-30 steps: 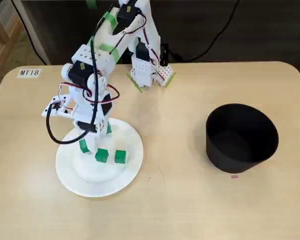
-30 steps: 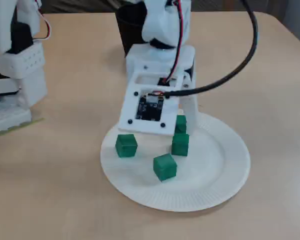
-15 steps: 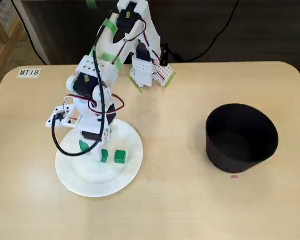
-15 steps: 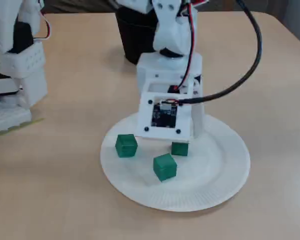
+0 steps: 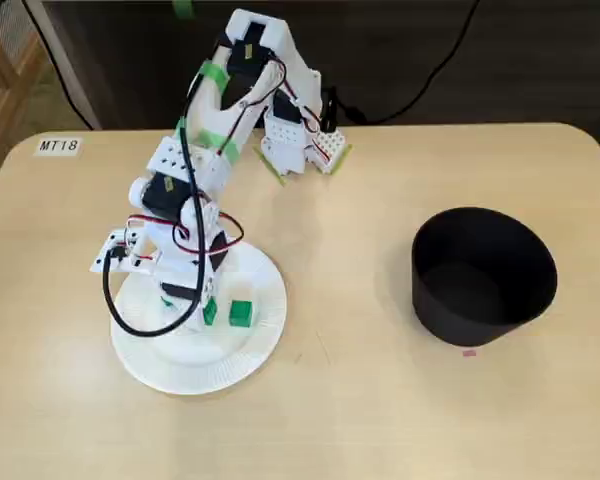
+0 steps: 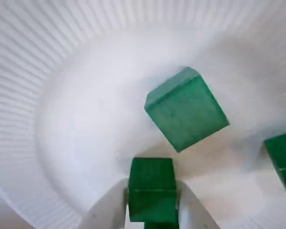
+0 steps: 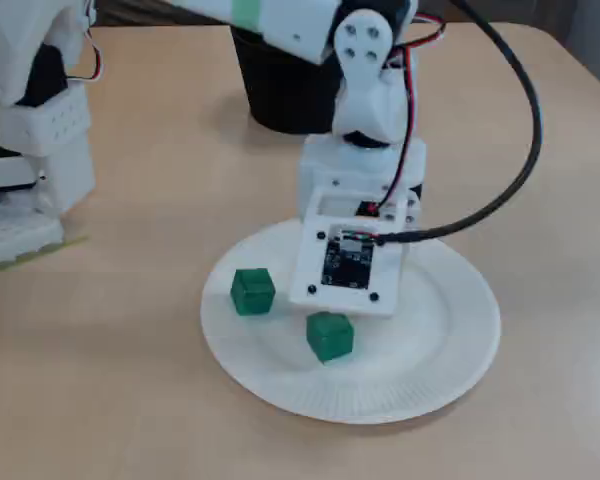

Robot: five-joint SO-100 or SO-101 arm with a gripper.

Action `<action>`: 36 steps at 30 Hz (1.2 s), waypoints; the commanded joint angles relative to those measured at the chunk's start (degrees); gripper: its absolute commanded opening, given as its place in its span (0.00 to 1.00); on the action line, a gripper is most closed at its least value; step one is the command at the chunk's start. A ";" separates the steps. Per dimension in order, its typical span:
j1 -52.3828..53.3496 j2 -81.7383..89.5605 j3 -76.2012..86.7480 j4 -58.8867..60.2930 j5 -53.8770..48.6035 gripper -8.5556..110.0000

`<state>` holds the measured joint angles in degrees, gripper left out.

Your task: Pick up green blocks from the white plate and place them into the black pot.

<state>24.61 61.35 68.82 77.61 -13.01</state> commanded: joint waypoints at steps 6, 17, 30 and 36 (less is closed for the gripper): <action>0.00 1.58 -6.42 3.08 -0.44 0.05; -3.43 23.73 -23.64 12.57 0.88 0.05; -52.91 66.97 26.37 -9.58 27.16 0.05; -61.79 69.79 40.34 -17.67 28.83 0.05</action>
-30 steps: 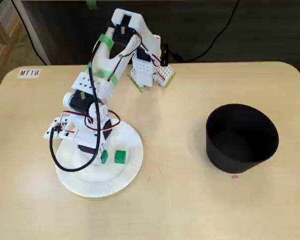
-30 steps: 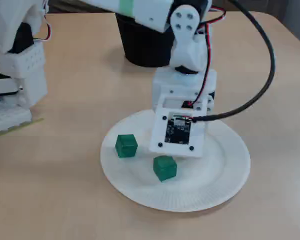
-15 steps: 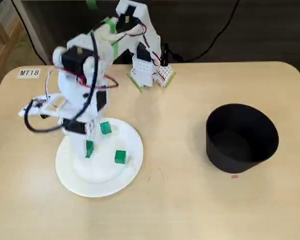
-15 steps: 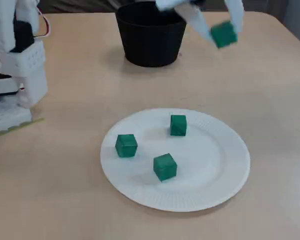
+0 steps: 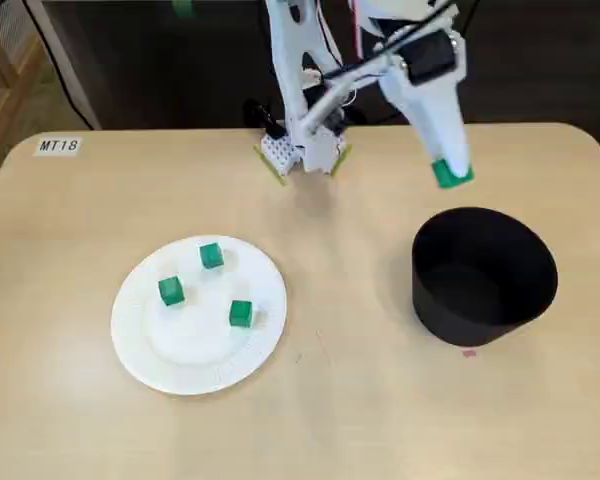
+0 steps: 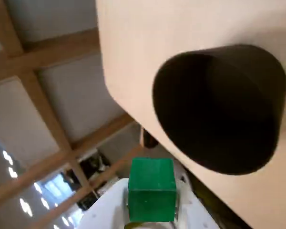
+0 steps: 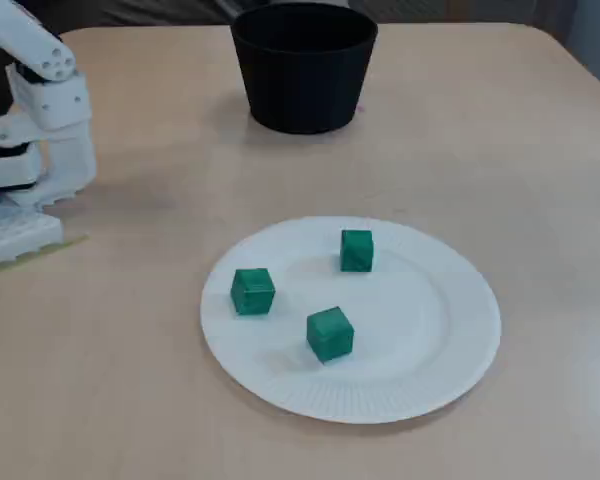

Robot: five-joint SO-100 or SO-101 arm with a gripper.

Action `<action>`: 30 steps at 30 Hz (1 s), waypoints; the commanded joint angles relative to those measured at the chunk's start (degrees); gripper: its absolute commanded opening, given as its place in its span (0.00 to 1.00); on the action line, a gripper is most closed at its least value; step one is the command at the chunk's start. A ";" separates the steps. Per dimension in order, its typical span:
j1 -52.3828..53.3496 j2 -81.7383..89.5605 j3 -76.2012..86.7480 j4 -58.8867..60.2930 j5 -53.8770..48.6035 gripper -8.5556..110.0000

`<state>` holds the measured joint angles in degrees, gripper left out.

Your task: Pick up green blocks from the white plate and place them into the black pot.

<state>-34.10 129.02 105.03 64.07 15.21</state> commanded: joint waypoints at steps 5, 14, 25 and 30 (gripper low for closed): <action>-5.01 -1.76 10.28 -14.77 -0.70 0.05; -0.79 -7.56 9.67 -22.76 -4.57 0.05; 0.35 -9.58 9.23 -20.65 -9.76 0.21; 1.49 -10.11 6.42 -17.14 -12.13 0.21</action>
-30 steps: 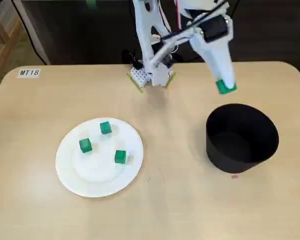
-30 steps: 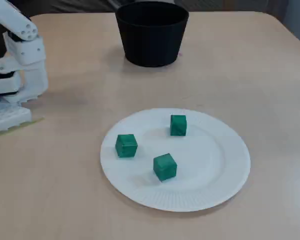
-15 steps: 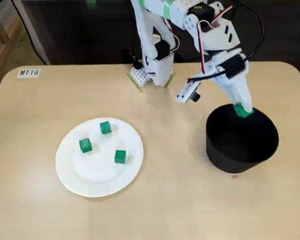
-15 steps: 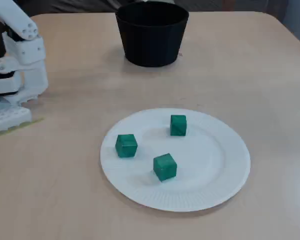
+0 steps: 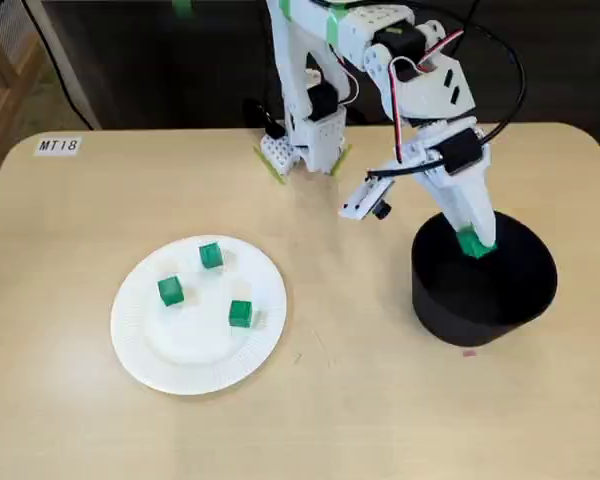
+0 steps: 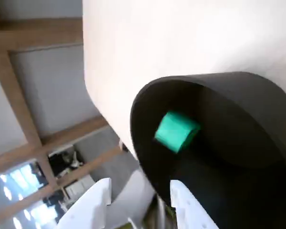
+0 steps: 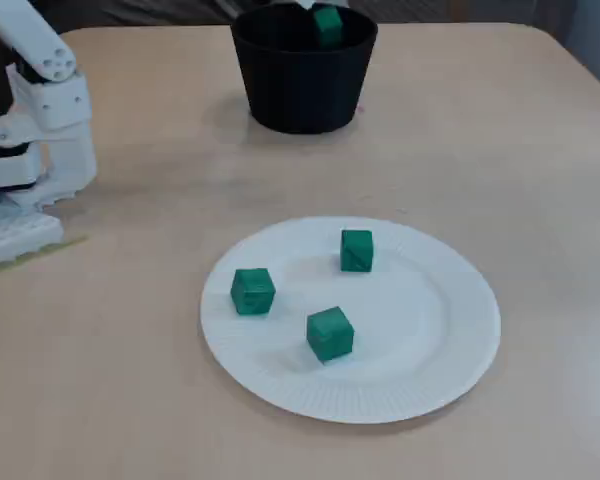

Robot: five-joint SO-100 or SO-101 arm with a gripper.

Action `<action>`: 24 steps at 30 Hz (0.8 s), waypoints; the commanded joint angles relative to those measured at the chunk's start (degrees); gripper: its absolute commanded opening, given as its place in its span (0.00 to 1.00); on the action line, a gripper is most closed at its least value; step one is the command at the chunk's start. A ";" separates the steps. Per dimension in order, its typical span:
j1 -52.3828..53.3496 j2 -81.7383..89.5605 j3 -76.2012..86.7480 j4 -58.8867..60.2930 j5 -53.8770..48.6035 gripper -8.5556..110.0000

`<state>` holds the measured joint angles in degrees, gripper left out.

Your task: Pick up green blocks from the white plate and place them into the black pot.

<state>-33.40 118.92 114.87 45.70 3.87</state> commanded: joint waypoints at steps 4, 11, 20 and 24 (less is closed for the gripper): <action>2.99 0.09 -6.33 4.92 -1.41 0.08; 18.46 0.79 -15.56 21.62 -6.50 0.05; 47.55 -3.25 -17.93 35.95 6.15 0.05; 56.25 -8.79 -20.13 42.19 14.94 0.05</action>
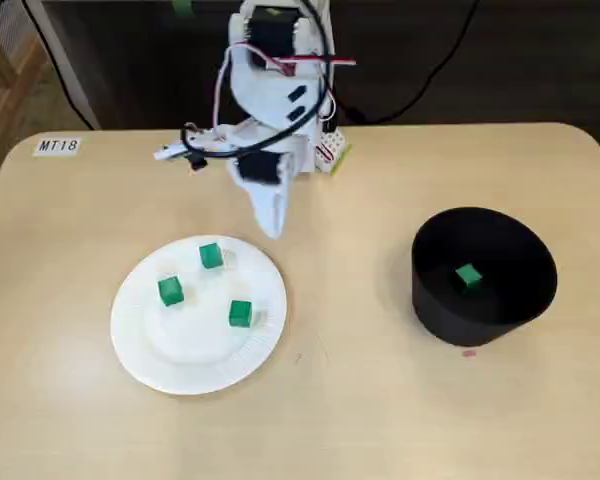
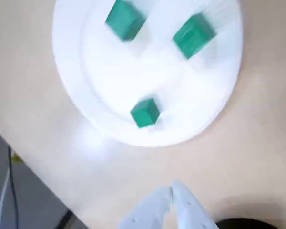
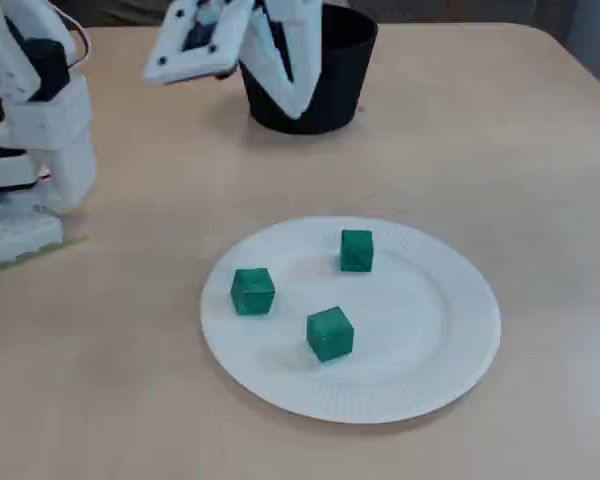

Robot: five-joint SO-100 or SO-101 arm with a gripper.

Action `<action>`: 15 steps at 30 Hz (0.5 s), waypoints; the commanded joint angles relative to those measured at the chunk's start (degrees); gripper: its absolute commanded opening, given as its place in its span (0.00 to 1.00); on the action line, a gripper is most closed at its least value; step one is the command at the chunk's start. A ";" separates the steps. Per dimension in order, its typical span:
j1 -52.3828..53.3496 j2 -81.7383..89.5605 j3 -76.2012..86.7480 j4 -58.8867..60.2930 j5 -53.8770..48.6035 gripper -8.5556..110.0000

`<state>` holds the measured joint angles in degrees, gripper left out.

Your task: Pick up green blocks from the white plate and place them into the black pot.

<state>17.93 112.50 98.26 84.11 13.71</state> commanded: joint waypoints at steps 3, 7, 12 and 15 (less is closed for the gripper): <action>8.70 -8.17 -5.54 6.94 10.46 0.05; 12.13 -16.08 -10.81 10.28 14.41 0.05; 14.41 -21.27 -13.54 11.07 18.11 0.05; 14.59 -25.22 -15.73 11.16 16.26 0.13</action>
<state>32.52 88.59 85.87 94.75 30.94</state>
